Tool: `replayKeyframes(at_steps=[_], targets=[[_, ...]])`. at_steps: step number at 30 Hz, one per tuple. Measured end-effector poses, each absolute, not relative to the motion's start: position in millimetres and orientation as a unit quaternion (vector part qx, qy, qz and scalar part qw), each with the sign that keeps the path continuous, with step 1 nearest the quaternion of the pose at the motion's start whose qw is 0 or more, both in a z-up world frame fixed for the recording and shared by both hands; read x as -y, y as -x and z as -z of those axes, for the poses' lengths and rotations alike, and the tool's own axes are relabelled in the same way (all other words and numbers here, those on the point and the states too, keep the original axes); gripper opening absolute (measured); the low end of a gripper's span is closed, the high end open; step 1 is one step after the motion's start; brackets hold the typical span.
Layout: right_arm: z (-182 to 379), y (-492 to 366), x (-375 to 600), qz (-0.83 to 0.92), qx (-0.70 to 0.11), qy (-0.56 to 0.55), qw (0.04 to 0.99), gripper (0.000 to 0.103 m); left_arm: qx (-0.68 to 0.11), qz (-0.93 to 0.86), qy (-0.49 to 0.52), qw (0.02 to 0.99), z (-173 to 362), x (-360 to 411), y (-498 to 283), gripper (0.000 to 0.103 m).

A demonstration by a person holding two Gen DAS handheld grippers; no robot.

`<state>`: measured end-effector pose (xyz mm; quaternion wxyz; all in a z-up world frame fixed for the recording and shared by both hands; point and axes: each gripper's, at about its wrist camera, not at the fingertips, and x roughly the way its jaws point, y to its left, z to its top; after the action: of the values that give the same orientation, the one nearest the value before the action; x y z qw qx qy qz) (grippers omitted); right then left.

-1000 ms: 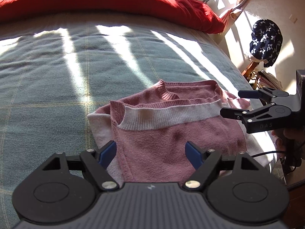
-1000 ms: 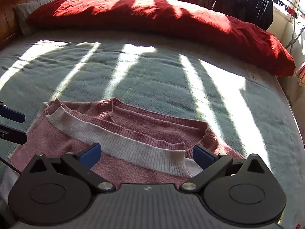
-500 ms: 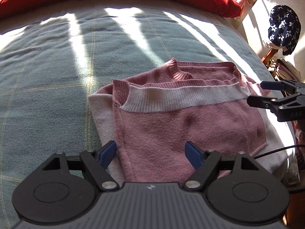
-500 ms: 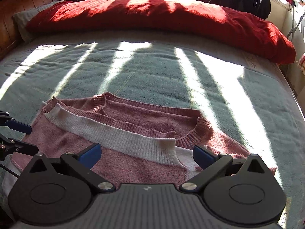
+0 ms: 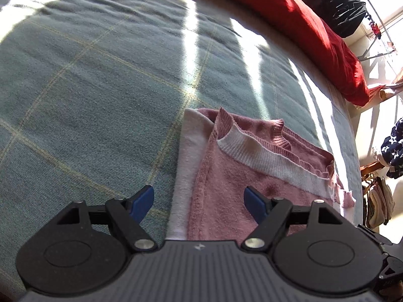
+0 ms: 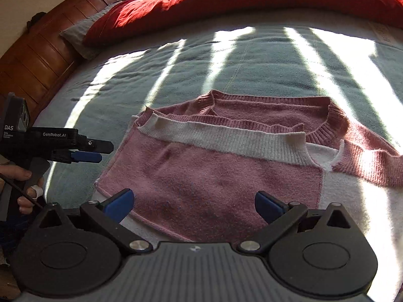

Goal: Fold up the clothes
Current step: 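Roll the left tool and close it on the sweater's white side edge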

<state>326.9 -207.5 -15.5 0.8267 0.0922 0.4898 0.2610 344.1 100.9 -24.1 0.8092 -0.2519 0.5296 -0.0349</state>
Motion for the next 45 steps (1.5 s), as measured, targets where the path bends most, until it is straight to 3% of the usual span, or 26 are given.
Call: replayKeyframes(at_steps=[6,16,28,39,45], targets=[[44,-338,177,-0.235,-0.506,-0.062,0.827,0.103,-0.545,0.06,0.25,0.798,42,-100,-347,0.078],[26,-299,170,-0.131,-0.532,-0.144,0.824,0.103,-0.554,0.15,0.227,0.787,30,-128,-364,0.079],[15,-307,150,-0.104,-0.519,-0.156,0.834,0.103,-0.573,0.235,0.297,0.727,72,-129,-384,0.078],[19,-306,164,-0.09,-0.516,-0.173,0.834,0.103,-0.563,0.284,0.294,0.718,86,-115,-439,0.079],[19,-305,170,-0.09,-0.515,-0.179,0.834,0.103,-0.572,0.289,0.331,0.693,90,-127,-416,0.079]])
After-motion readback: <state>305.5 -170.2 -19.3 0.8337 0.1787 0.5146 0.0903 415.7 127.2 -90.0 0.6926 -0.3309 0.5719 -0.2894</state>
